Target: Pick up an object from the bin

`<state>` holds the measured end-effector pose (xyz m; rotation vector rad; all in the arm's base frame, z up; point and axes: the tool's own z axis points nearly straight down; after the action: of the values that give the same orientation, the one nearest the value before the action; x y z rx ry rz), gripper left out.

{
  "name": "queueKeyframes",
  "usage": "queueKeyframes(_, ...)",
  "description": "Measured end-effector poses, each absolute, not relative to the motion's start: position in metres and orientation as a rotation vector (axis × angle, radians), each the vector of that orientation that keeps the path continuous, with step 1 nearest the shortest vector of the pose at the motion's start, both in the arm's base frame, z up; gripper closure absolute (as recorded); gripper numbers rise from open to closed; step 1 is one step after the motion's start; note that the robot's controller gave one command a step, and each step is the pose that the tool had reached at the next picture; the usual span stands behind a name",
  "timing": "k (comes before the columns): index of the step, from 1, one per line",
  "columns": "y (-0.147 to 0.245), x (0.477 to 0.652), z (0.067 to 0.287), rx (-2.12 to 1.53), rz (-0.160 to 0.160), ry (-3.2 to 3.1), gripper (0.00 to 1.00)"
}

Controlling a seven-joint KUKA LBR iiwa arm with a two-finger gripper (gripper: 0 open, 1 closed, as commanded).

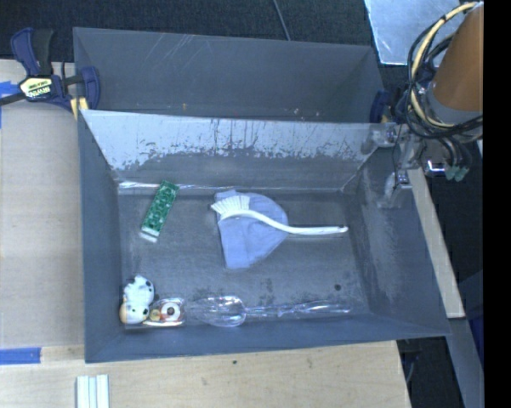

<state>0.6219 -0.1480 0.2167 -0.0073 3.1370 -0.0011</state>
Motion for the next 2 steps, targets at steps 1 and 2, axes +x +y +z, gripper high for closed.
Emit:
queueKeyframes(1,-0.148,0.622,0.217,-0.007,-0.001,3.137,0.0)
queueKeyframes(2,-0.101,0.62,0.143,-0.006,0.004,3.14,0.0)
